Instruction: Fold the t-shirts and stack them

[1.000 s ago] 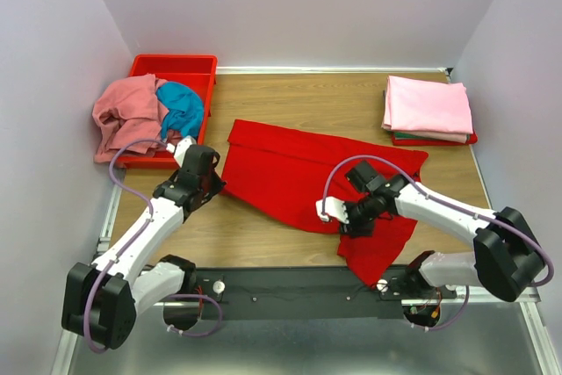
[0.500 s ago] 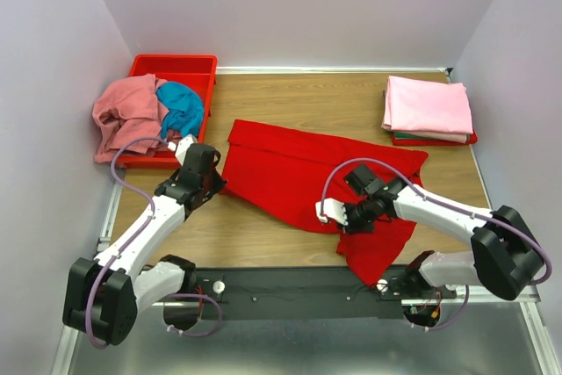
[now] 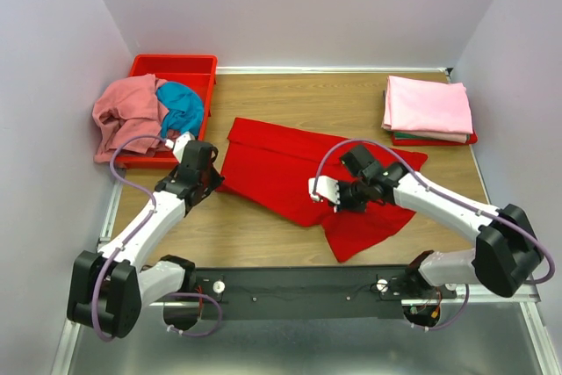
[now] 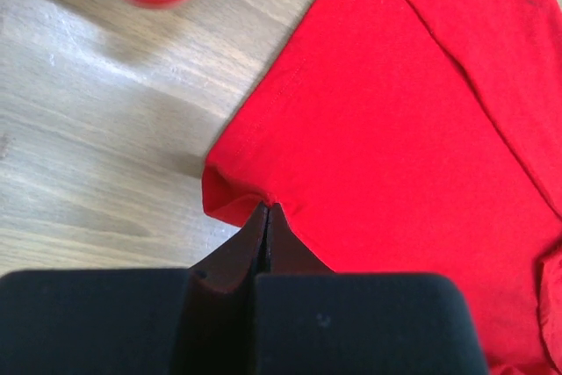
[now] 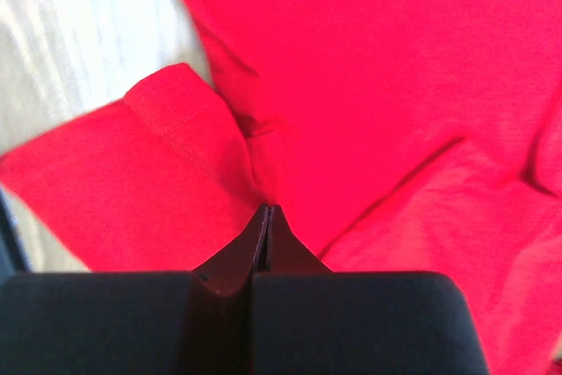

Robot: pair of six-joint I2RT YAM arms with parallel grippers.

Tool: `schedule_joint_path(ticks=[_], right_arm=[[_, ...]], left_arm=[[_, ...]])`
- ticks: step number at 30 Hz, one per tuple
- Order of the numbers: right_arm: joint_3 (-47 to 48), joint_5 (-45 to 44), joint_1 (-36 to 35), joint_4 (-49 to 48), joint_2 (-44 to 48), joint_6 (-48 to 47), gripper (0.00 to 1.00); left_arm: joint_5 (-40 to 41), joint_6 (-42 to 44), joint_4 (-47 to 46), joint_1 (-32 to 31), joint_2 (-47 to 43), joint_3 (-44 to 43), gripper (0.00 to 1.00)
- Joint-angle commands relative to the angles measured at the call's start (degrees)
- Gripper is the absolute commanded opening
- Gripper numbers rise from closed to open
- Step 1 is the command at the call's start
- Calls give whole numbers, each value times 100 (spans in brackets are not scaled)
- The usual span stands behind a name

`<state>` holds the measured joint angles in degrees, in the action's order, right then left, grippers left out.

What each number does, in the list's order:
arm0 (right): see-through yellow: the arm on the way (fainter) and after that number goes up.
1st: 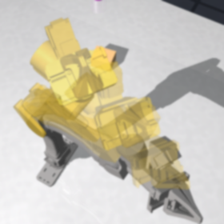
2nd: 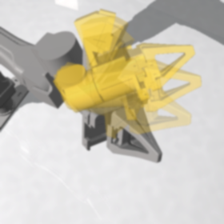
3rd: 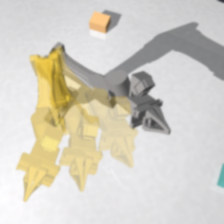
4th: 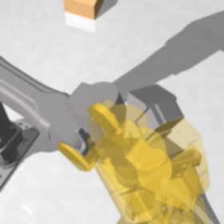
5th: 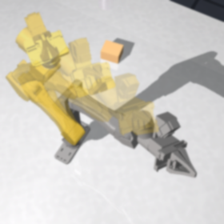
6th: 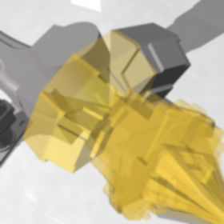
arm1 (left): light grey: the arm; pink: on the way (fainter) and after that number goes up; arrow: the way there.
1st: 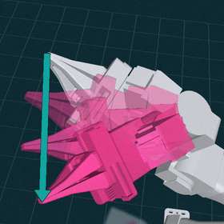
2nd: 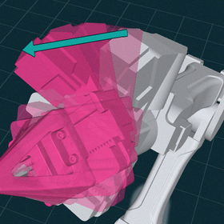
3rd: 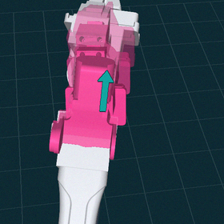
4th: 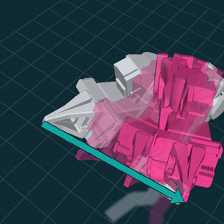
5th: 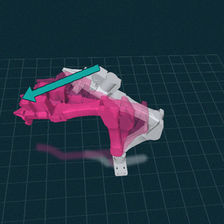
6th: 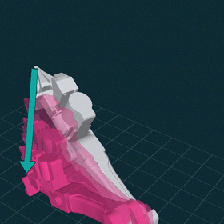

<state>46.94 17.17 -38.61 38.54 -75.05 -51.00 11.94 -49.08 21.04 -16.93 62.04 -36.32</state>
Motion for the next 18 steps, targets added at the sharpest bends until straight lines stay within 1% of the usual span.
schedule_joint_path(ticks=[1,3,8,9,10,12,13,14,15,16,18], right_arm=[[395,-196,73,-93,-247,38,1],[570,-292,125,-198,-396,81,0],[825,-1161,275,-856,-897,643,1],[948,-1250,266,-910,-985,740,8],[1010,-1303,266,-919,-1064,924,28],[1133,-1199,266,-910,-1004,1092,42],[1151,-1120,266,-893,-934,1119,58],[1142,-876,266,-866,-750,1136,62],[1125,-734,266,-840,-661,1136,64],[1107,-393,266,-648,-565,1102,68],[1081,100,266,-306,-362,927,68]], left_arm=[[150,162,-205,93,106,-253,0],[141,188,-267,137,159,-279,0],[133,293,-381,199,335,-332,0],[124,302,-398,216,352,-332,0],[124,311,-416,225,387,-341,0],[115,355,-451,251,405,-341,0],[106,364,-451,260,423,-341,0],[106,390,-469,260,423,-324,0],[106,399,-469,269,432,-332,0],[98,408,-486,278,432,-332,0],[80,434,-495,278,440,-324,0]])
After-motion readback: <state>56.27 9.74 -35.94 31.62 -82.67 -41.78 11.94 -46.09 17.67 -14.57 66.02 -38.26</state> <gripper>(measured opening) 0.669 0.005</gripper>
